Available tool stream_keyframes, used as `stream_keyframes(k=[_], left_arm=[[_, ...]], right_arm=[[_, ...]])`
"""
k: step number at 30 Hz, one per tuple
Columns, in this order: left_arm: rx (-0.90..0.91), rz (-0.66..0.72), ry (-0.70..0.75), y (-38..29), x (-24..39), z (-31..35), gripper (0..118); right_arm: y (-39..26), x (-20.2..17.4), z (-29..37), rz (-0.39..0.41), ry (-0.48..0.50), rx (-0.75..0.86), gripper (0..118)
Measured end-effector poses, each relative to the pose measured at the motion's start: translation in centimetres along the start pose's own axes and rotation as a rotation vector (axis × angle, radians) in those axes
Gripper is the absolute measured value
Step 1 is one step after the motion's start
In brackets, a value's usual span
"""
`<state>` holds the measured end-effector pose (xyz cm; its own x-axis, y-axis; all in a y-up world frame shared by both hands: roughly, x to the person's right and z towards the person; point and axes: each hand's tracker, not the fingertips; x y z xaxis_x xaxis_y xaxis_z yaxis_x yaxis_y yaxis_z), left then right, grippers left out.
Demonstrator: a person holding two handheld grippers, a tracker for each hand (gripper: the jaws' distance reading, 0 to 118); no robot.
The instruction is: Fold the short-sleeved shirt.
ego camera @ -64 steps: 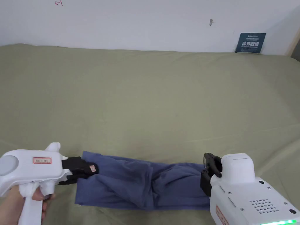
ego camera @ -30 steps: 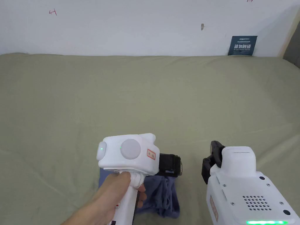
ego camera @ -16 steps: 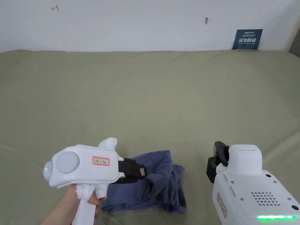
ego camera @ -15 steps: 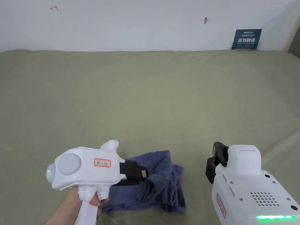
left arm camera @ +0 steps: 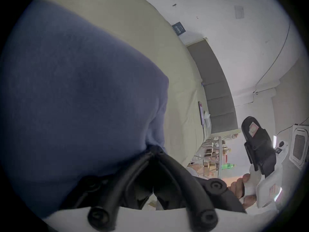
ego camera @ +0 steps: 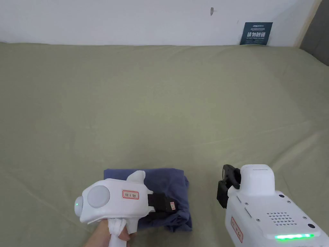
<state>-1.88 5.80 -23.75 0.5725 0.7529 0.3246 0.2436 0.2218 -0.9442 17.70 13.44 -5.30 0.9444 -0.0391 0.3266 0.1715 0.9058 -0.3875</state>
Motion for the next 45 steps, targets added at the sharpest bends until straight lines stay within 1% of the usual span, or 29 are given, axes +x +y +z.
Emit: stream_keyframes(k=[2,4,5,6,8,10,12,15,18,20,21,22,23,24,26,28,30,31,32,33,34,36,37,40,41,42,43,44,45], left_arm=[[0.021,-0.035,0.011,0.3,1.0,1.8,0],[0.089,-0.06,-0.026,0.4,1.7,5.1,0],[0.116,-0.066,-0.018,0.6,2.0,6.7,0],[0.147,-0.083,-0.012,0.6,2.0,8.0,0],[0.173,-0.094,0.037,0.5,1.5,11.1,0],[0.193,-0.09,0.073,0.7,0.5,12.9,0],[0.207,-0.074,0.108,0.7,-0.9,14.2,0],[0.207,-0.061,0.163,1.0,-3.0,15.1,0],[0.198,-0.017,0.164,1.5,-4.9,15.4,0],[0.183,-0.001,0.152,1.8,-6.2,15.3,2],[0.169,0.0,0.133,1.9,-6.6,15.1,12],[0.173,0.003,0.117,2.1,-7.1,14.8,41],[0.17,-0.002,0.086,2.2,-7.6,14.6,95],[0.149,0.004,0.045,2.5,-8.1,13.9,118],[0.122,0.036,-0.055,3.2,-9.3,12.7,118],[0.096,0.084,-0.087,3.2,-9.7,11.3,112],[0.073,0.128,-0.152,3.5,-10.4,9.8,89],[0.059,0.137,-0.174,3.8,-11.3,8.7,73],[0.062,0.136,-0.153,3.9,-11.5,8.0,47],[0.071,0.148,-0.106,3.9,-11.5,7.2,38],[0.08,0.133,-0.092,3.9,-11.7,6.9,35],[0.084,0.156,-0.13,4.0,-11.9,7.0,34],[0.086,0.153,-0.121,3.9,-11.6,7.2,31],[0.082,0.128,-0.073,3.9,-10.7,7.7,30],[0.08,0.121,-0.061,4.0,-10.4,7.7,30],[0.08,0.108,-0.048,4.0,-10.0,7.7,30],[0.08,0.098,-0.03,3.9,-9.6,7.8,30],[0.078,0.092,-0.02,3.9,-9.3,7.8,30],[0.08,0.089,-0.012,3.9,-9.0,7.9,30]], right_arm=[[0.2,-0.1,-0.3,-0.027,0.068,-0.032,0],[0.5,-0.3,-1.4,-0.068,0.2,-0.092,0],[0.5,-0.5,-2.2,-0.108,0.278,-0.132,0],[0.6,-0.5,-3.1,-0.155,0.363,-0.178,0],[0.1,-0.4,-6.3,-0.313,0.593,-0.317,0],[-1.0,-0.2,-9.5,-0.459,0.755,-0.441,0],[-2.2,-0.4,-12.2,-0.546,0.863,-0.536,0],[-4.6,-0.4,-15.6,-0.614,0.923,-0.665,0],[-7.3,0.3,-17.4,-0.677,0.905,-0.74,0],[-8.0,1.2,-18.0,-0.762,0.982,-0.733,0],[-7.8,1.2,-18.0,-0.741,0.965,-0.728,0],[-7.8,1.2,-17.9,-0.732,0.972,-0.729,0],[-7.7,1.1,-18.0,-0.72,0.979,-0.734,0],[-7.7,1.2,-18.2,-0.717,0.982,-0.74,0],[-7.7,1.1,-18.2,-0.733,0.994,-0.755,0],[-7.8,1.1,-18.2,-0.749,1.0,-0.76,0],[-8.0,1.2,-18.4,-0.766,1.004,-0.767,0],[-8.0,1.3,-18.5,-0.783,1.008,-0.771,0],[-8.1,1.4,-18.6,-0.799,1.011,-0.774,0],[-8.2,1.4,-18.6,-0.805,1.008,-0.776,0],[-8.2,1.5,-18.8,-0.805,1.005,-0.777,0],[-7.4,1.5,-18.2,-0.778,0.949,-0.759,0],[-6.2,1.4,-17.3,-0.714,0.895,-0.733,0],[-1.8,0.8,-12.1,-0.35,0.656,-0.445,0],[-0.6,0.0,-9.8,-0.2,0.485,-0.311,0],[0.5,-1.1,-7.2,-0.033,0.294,-0.135,0],[0.9,-2.2,-5.5,0.093,0.161,0.01,0],[1.1,-3.0,-4.2,0.162,0.011,0.141,0],[1.4,-3.4,-3.4,0.181,-0.074,0.229,0]])
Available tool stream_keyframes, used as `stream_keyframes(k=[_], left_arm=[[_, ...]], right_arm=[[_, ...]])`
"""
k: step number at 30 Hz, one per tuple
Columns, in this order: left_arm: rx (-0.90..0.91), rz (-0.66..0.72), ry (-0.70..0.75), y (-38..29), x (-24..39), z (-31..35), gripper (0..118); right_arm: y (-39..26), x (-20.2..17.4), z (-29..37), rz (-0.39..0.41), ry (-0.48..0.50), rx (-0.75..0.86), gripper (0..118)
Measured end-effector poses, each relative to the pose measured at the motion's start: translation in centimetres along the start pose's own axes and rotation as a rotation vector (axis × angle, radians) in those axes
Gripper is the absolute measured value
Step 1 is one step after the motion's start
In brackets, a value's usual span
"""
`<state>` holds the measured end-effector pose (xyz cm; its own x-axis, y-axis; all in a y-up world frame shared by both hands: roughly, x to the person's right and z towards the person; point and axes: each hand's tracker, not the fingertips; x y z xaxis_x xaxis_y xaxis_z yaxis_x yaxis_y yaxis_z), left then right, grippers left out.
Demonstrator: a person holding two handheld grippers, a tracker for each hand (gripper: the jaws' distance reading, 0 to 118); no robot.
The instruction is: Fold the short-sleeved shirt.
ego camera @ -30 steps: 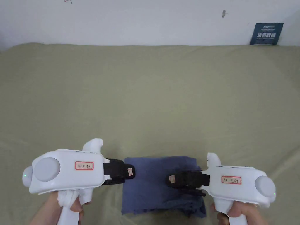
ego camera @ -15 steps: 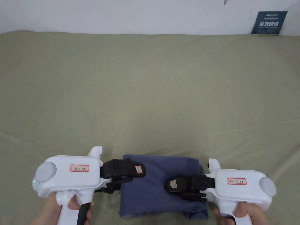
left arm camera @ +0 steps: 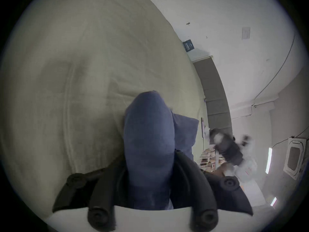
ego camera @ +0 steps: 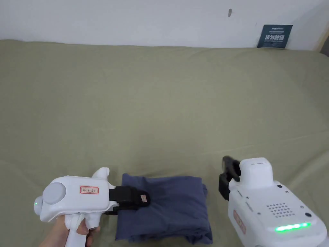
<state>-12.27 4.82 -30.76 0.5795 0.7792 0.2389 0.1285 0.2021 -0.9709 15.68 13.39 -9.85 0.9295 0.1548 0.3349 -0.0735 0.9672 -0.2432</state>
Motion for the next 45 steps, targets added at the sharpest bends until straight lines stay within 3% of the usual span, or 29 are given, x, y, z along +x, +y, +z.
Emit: stream_keyframes(k=[4,12,18,25,37,45], left_arm=[[0.003,-0.025,0.024,-0.2,1.3,0.6,29],[-0.013,-0.055,0.063,0.9,2.3,2.5,29],[-0.009,-0.07,0.11,2.0,0.9,7.6,29],[0.038,-0.032,0.235,4.8,-4.7,18.4,29],[0.011,0.01,0.451,12.1,-17.2,36.1,29],[0.023,0.02,0.59,16.1,-21.2,40.2,29]], right_arm=[[1.4,0.5,0.8,-0.116,-0.012,0.061,0],[2.7,0.2,0.9,-0.128,-0.002,0.062,0],[3.9,-2.8,0.1,-0.119,0.035,0.075,0],[4.9,-10.8,-1.2,-0.129,0.174,0.069,0],[5.8,-30.4,-5.3,-0.144,0.489,0.028,0],[4.9,-36.8,-8.3,-0.148,0.56,-0.01,0]])
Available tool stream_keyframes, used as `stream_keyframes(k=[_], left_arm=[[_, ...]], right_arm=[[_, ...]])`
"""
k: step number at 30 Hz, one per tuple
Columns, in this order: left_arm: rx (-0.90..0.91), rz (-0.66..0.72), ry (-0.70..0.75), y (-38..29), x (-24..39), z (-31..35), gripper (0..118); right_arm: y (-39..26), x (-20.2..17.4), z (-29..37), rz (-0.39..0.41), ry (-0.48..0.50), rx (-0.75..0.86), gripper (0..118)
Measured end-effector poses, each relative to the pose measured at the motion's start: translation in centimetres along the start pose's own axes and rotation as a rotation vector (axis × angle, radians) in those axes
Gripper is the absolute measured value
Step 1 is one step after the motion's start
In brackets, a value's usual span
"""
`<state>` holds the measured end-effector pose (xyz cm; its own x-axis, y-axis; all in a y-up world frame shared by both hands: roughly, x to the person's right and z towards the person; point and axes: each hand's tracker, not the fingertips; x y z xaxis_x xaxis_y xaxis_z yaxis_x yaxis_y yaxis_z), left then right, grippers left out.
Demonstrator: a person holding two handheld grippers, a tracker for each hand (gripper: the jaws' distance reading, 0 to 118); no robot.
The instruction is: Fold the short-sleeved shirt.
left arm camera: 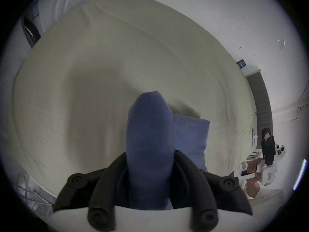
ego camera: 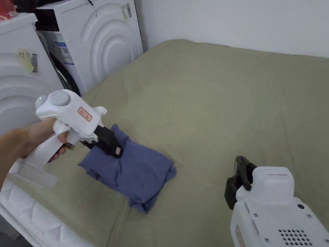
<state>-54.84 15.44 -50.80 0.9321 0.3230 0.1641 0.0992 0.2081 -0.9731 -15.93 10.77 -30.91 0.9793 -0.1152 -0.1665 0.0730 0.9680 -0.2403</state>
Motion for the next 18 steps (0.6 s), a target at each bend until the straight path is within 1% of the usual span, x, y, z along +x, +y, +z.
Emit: stream_keyframes(k=[1,2,3,4,5,6,7,8,10,11,13,14,15,16,17,18], left_arm=[[0.008,-0.006,0.005,0.3,-0.4,-0.1,29],[0.019,-0.011,0.008,0.4,-0.4,-0.1,31],[0.022,-0.022,0.006,0.5,-0.3,-0.2,45],[0.016,-0.036,0.013,0.5,-0.1,-0.3,61],[0.026,-0.074,0.067,0.4,0.1,-0.3,71],[0.044,-0.079,0.115,0.4,0.4,-0.2,71],[0.072,-0.077,0.14,0.3,0.6,0.1,99],[0.095,-0.082,0.168,0.1,1.0,0.5,118],[0.187,-0.075,0.187,-0.6,1.7,2.0,118],[0.206,-0.077,0.197,-1.0,2.3,2.7,117],[0.274,-0.133,0.259,-2.5,4.6,4.4,116],[0.312,-0.155,0.27,-3.1,5.8,5.1,111],[0.387,-0.14,0.288,-4.0,7.5,5.9,100],[0.445,-0.137,0.271,-4.7,8.8,6.5,78],[0.487,-0.15,0.257,-5.2,10.0,6.8,25],[0.54,-0.179,0.263,-6.2,12.5,7.0,1]], right_arm=[[-0.1,-0.1,-0.5,-0.003,0.009,-0.006,0],[-0.3,-0.2,-0.9,-0.003,0.009,-0.005,0],[-0.2,-0.2,-1.3,-0.002,0.011,-0.01,0],[-0.2,-0.1,-1.4,-0.005,0.012,-0.012,0],[-0.1,0.0,-1.5,-0.011,0.012,-0.015,0],[0.0,0.2,-1.6,-0.019,0.014,-0.016,0],[0.2,0.4,-1.6,-0.022,0.01,-0.013,0],[0.4,0.5,-1.5,-0.022,0.009,-0.012,0],[1.1,1.1,-1.1,-0.043,0.012,-0.023,0],[1.4,1.4,-0.7,-0.054,0.011,-0.022,0],[2.1,2.1,0.7,-0.041,0.011,-0.015,0],[2.4,2.5,1.3,-0.034,0.008,-0.011,0],[2.9,3.1,2.2,-0.034,0.005,-0.009,0],[3.4,3.7,3.0,-0.036,0.004,-0.009,0],[3.9,4.4,3.9,-0.039,-0.001,-0.01,0],[4.5,5.3,5.1,-0.045,-0.017,0.0,0]])
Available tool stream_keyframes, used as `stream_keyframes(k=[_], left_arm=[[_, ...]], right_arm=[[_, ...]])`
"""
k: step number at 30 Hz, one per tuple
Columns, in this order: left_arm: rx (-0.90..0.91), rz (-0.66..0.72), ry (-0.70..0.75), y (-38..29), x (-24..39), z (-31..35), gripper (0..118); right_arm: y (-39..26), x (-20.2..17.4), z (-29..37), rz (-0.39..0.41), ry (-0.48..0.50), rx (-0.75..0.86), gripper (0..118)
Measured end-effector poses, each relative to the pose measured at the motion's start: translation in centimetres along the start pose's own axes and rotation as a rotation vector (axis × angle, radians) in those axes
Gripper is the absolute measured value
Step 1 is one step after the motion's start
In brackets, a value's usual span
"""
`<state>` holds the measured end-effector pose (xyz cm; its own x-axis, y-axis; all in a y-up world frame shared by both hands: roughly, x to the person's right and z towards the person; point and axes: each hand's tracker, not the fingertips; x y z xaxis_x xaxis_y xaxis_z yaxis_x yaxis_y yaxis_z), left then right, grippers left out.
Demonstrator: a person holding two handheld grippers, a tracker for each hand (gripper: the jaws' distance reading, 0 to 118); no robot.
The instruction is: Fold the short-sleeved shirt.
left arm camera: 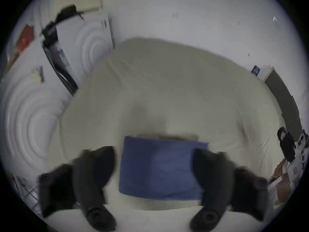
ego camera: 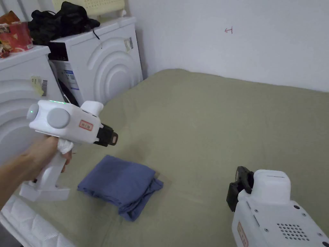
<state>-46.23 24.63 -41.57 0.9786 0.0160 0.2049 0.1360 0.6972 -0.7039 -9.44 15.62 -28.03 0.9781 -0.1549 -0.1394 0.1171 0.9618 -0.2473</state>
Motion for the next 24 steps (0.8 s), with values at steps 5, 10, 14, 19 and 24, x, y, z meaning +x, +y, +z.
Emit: stream_keyframes(k=[5,10,14,19,24], left_arm=[[0.227,0.017,-0.089,-1.2,13.3,3.7,1],[0.385,0.068,-0.188,-3.9,29.4,6.2,1],[0.503,-0.025,-0.129,-6.2,39.8,8.0,1],[0.596,0.008,-0.098,-8.6,46.8,10.6,1],[0.656,-0.054,-0.078,-9.0,47.6,12.7,1]], right_arm=[[3.4,5.4,6.3,0.028,-0.07,0.011,0],[6.8,12.7,14.3,0.044,-0.198,0.028,0],[8.6,17.8,20.2,0.103,-0.324,0.055,0],[9.7,22.0,24.9,0.141,-0.429,0.088,0],[10.0,23.5,27.0,0.132,-0.481,0.129,0]])
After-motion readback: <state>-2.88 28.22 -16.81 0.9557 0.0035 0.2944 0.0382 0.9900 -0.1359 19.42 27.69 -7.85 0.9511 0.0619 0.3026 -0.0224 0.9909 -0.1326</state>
